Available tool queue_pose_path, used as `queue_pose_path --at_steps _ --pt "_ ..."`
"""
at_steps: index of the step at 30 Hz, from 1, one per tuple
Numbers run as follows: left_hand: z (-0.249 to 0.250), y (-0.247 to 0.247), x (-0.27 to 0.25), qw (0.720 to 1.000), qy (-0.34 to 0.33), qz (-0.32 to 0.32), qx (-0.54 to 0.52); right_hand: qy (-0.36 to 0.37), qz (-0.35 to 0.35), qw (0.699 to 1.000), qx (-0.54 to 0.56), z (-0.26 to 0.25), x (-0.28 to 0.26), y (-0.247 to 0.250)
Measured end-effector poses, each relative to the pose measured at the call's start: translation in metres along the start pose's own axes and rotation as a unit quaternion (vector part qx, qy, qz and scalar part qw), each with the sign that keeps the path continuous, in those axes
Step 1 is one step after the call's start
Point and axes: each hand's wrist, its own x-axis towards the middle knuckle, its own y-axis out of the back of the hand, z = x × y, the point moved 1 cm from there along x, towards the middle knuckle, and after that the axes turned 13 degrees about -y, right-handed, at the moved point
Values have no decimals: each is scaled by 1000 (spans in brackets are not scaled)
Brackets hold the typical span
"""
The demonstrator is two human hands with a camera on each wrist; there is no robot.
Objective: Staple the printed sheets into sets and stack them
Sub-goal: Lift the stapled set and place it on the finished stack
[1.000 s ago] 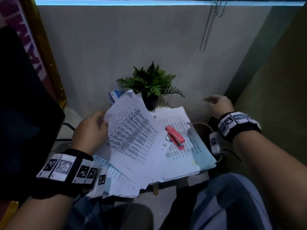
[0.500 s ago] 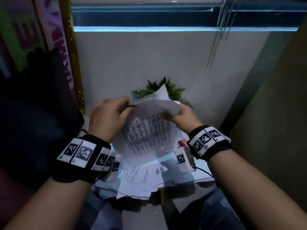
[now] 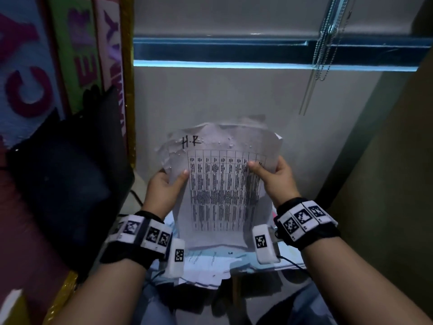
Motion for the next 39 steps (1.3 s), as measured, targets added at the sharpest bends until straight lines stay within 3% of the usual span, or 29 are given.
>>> queue_pose_path --at_steps 4,8,10,14,16,19,22,25,29,32,34,36,37,38,39 --pt "3 -11 -4 998 -3 64 -17 55 59 997 3 8 -8 -6" --pt "-27 -26 -18 999 25 -34 3 -18 16 986 -166 45 -14 -14" --pt "-45 -35 -27 997 51 -50 13 -33 30 973 -225 64 -13 -15" --pt "-50 -39 -25 999 22 49 1 37 107 979 -168 59 -10 -16" --pt "-45 -36 -18 996 3 87 -38 56 90 983 -150 53 -7 -17" --pt "-43 -35 -14 995 12 85 -54 34 22 984 -172 56 -2 -18" --pt "-55 -37 -13 995 33 83 -38 42 42 980 -192 58 1 -16" --pt "-63 -39 -8 995 45 91 -12 -15 49 979 -196 54 8 -16" --pt "-59 -34 5 998 0 65 11 -54 77 953 -287 53 22 -10" --pt "-49 -32 12 995 -58 7 79 63 148 939 -305 30 19 -8" --pt "-33 -31 19 982 -120 -28 141 182 190 888 -376 6 17 -9" --pt "-14 -34 24 963 -182 -73 185 221 150 820 -507 -14 18 -15" --pt "-5 -37 27 952 -209 -99 198 211 105 800 -551 -19 21 -19" --pt "1 -39 28 944 -230 -122 201 190 65 805 -558 -21 24 -20" --pt "4 -39 28 940 -239 -139 198 161 41 831 -531 -20 28 -19"
